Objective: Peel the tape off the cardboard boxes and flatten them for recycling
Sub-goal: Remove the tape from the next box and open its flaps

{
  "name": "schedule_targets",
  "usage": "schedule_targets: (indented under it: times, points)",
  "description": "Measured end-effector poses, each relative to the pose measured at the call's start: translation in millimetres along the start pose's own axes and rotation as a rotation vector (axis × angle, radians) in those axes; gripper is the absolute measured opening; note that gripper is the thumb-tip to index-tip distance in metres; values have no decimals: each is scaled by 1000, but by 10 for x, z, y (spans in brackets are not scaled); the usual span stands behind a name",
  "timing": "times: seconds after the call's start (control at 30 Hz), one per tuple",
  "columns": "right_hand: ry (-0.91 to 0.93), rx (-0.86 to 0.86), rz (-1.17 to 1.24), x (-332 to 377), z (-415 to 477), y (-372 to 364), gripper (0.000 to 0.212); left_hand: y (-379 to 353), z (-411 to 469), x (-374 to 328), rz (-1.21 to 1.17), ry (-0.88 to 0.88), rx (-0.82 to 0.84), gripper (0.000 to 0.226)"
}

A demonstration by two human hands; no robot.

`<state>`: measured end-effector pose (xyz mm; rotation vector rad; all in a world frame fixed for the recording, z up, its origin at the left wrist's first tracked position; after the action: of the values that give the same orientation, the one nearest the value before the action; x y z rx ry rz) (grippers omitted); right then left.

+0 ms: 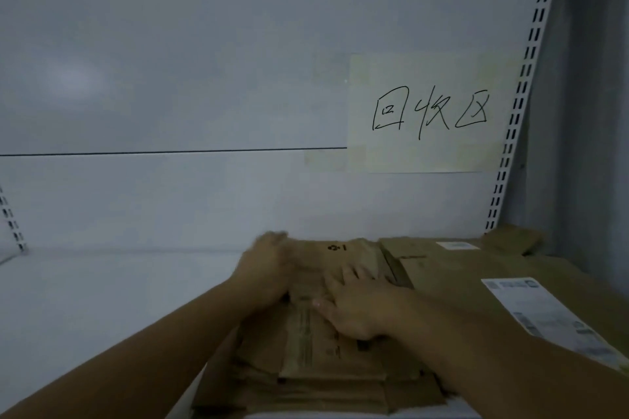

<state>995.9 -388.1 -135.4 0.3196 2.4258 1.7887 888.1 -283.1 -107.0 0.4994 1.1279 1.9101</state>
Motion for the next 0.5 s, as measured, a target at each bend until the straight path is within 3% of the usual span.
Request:
schedule_targets:
  times: [0.03, 0.1, 0.13, 0.5]
  points:
    - [-14, 10, 16, -6, 28, -4, 69, -68, -27, -79, -59, -45, 131, 39]
    - [-21, 22, 47, -20, 48, -42, 69, -300, -163, -85, 17, 35, 533, 51]
    - [-16, 17, 54, -28, 46, -63, 68, -369, -202, -49, 36, 75, 593, 52]
    - [89, -83, 15, -102, -52, -176, 71, -372, -259, -62, -79, 276, 520, 58]
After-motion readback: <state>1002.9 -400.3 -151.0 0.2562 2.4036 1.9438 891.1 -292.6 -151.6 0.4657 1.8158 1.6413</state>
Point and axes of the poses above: each hand's wrist, its own z-axis towards the middle knuckle, its own y-axis out of the back of the hand, x = y × z, the point moved 4 cm from there along z, towards the middle knuckle, and after that the axes turned 3 degrees about -x, right-handed, at the moved point
